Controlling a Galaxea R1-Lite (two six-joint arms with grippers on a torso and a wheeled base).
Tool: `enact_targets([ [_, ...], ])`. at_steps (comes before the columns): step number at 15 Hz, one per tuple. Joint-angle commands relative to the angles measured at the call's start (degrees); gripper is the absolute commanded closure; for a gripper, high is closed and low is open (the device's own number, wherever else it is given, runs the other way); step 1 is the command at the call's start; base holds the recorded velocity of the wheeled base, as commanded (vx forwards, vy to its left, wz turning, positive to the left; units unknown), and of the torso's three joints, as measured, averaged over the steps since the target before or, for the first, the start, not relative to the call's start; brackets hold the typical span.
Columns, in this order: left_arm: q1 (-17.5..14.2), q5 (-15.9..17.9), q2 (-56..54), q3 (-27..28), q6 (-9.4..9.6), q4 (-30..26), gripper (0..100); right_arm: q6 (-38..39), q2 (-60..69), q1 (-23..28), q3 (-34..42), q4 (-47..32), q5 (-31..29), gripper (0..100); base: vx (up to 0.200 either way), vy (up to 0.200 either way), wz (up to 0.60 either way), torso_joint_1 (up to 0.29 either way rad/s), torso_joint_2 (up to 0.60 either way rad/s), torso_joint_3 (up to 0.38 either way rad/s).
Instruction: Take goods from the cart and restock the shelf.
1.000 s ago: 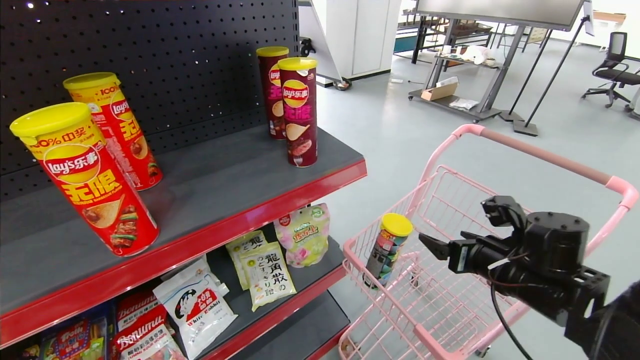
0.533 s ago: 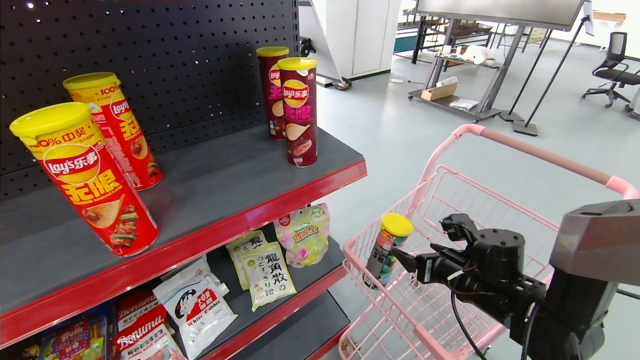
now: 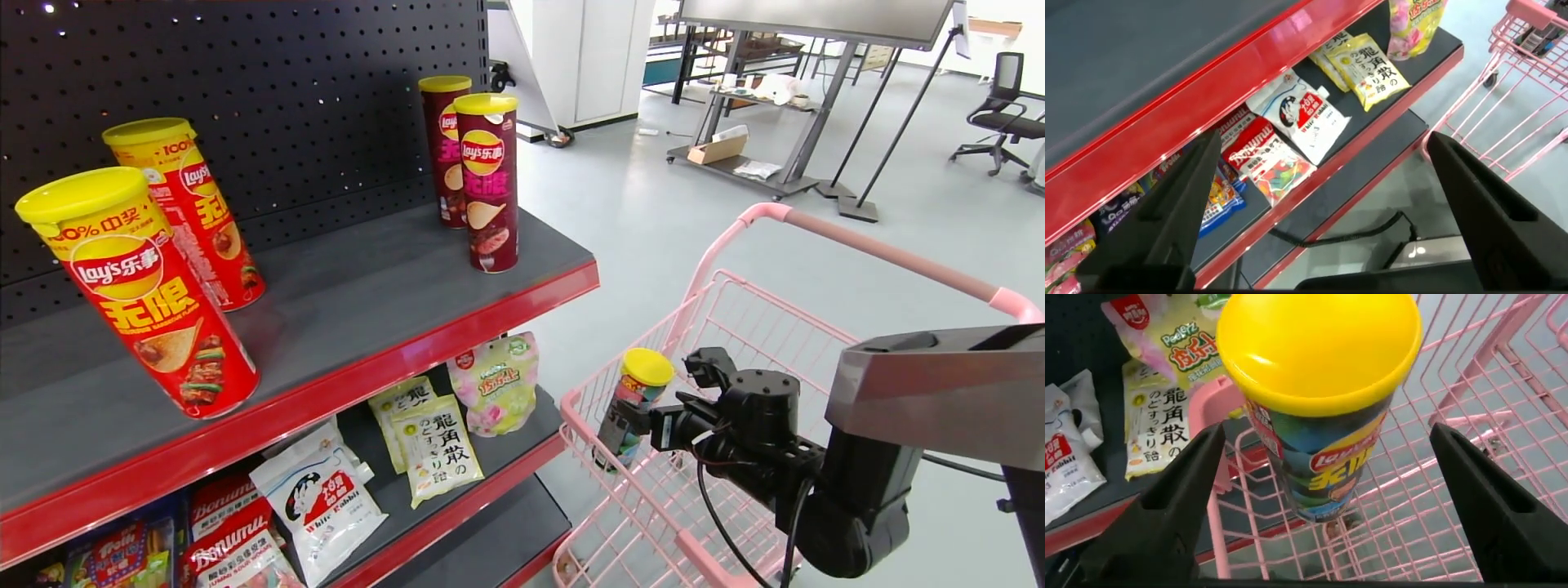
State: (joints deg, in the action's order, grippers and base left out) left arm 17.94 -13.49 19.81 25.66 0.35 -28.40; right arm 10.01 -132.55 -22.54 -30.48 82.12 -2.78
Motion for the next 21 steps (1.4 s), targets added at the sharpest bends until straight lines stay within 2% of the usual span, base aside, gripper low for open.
enact_targets([
  [1,0.0,0.0,0.1,0.2,0.0,0.0,0,-0.5,-2.1,0.3,-2.4,0.1,1.1,0,0.0,0.0,0.0,0.0,0.0,0.0],
  [8,0.0,-0.1,0.1,-0.1,0.0,-0.2,0,-2.2,-5.2,2.9,-5.8,0.4,3.3,0,0.0,0.0,0.0,0.0,0.0,0.0],
  [19,0.0,-0.5,0.6,0.0,0.09,-0.2,0,-2.1,-6.9,1.9,-10.5,0.0,4.4,0,0.0,0.0,0.0,0.0,0.0,0.0],
  [20,0.0,-0.5,0.7,0.0,0.17,-0.2,0,-2.1,-6.9,1.9,-10.6,0.0,4.4,100,0.0,0.0,0.0,0.0,0.0,0.0],
  [21,0.0,-0.5,0.7,-0.1,0.7,-0.2,0,-2.1,-7.3,1.7,-10.9,-0.1,4.4,100,0.0,0.0,0.0,0.0,0.0,0.0],
])
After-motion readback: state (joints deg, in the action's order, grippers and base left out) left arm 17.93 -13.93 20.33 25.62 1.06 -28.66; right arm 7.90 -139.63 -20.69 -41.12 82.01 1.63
